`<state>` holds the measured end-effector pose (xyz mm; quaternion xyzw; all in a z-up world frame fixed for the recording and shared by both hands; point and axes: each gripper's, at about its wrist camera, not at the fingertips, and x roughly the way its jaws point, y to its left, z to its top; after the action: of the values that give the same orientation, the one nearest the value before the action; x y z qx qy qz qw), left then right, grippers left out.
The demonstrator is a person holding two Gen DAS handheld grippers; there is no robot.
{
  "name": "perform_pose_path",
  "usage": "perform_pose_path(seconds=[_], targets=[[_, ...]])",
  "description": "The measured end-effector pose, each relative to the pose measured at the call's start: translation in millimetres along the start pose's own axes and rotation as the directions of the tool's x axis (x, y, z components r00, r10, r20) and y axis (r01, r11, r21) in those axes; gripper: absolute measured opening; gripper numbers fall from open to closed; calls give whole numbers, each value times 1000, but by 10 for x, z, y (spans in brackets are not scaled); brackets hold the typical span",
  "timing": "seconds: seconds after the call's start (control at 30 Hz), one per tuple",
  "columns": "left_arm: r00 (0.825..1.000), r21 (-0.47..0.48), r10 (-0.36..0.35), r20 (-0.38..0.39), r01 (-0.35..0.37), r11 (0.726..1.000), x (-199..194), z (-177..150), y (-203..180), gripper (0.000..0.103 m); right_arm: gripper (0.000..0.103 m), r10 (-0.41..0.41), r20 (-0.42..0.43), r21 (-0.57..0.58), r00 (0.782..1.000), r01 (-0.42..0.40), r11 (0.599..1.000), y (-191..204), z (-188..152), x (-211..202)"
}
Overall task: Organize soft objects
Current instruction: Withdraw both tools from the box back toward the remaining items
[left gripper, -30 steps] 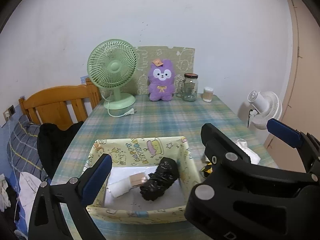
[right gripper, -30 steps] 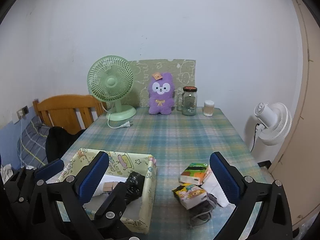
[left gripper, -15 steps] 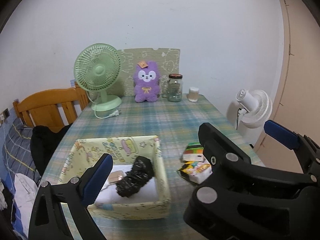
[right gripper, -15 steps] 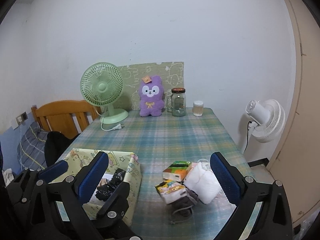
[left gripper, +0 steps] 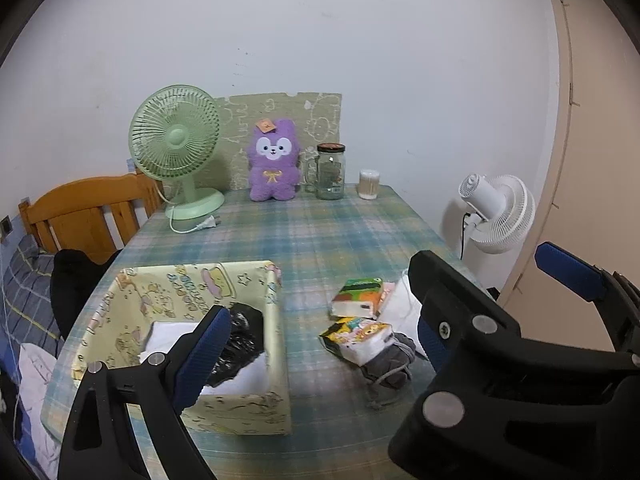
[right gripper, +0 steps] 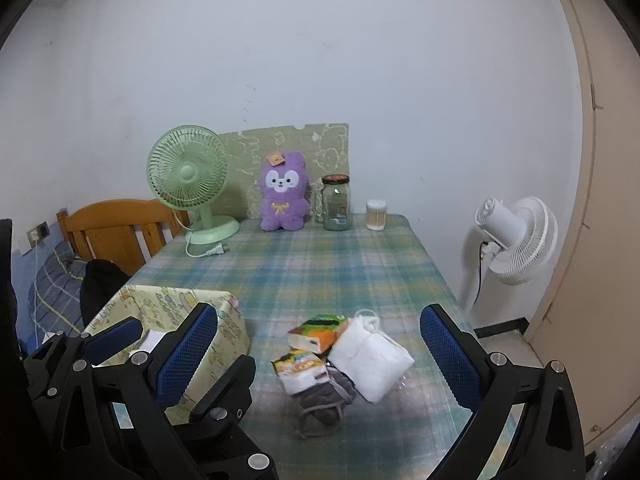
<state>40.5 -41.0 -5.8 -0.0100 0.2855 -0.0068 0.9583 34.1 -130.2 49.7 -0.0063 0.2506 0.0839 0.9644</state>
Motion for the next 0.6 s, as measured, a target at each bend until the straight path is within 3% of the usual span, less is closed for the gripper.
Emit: perform_pose_path(seconds=[0.6], targets=[[994, 52, -64, -90, 69, 996, 401, -245, -404, 96, 98, -20, -96, 53, 995, 26, 998, -410, -348, 317]])
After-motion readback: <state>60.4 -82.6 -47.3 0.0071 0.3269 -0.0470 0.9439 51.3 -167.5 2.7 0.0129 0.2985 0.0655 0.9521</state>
